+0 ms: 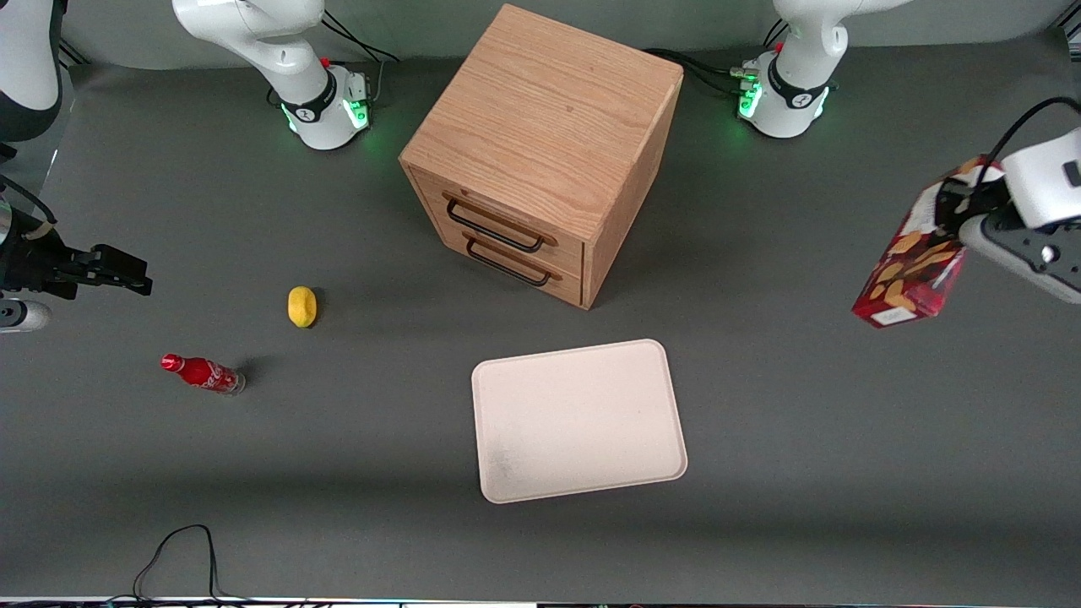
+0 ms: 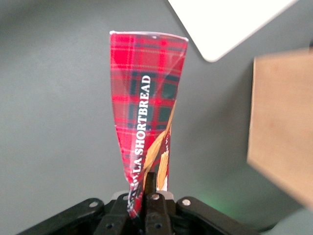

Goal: Place red cookie box on tray
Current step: 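Carry the held cookie box over the cream tray's edge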

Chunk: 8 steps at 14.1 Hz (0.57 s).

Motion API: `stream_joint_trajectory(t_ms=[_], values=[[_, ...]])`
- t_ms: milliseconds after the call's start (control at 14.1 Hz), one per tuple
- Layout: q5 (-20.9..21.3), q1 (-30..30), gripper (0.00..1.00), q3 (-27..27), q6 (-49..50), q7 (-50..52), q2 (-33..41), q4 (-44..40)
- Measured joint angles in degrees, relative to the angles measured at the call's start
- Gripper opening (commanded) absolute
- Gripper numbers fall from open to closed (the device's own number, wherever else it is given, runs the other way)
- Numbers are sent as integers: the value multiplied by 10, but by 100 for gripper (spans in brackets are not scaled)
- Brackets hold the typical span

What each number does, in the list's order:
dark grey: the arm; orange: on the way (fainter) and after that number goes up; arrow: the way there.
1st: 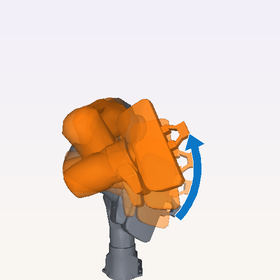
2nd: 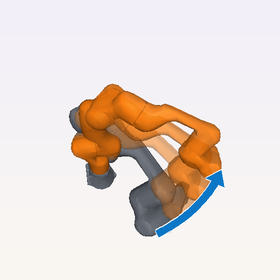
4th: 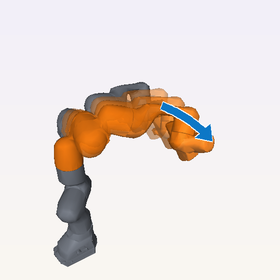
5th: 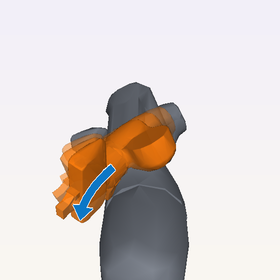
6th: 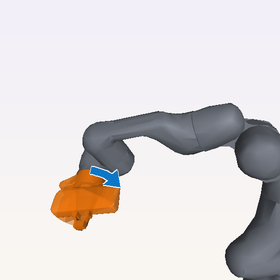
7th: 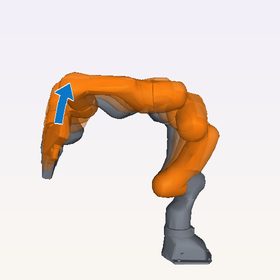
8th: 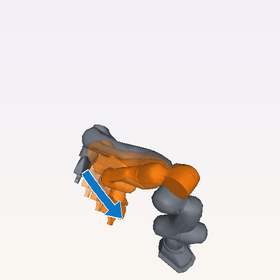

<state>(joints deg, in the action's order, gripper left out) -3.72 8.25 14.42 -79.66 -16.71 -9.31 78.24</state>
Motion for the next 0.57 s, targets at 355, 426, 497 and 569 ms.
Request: stream_joint_trajectory(t_ms=[355,426,497,569], values=[[12,-71,0,22,-32,281,-92,-94],[23,-91,0,22,-44,323,-117,-114],[33,-109,0,22,-53,358,-141,-133],[49,-127,0,22,-64,391,-167,-151]])
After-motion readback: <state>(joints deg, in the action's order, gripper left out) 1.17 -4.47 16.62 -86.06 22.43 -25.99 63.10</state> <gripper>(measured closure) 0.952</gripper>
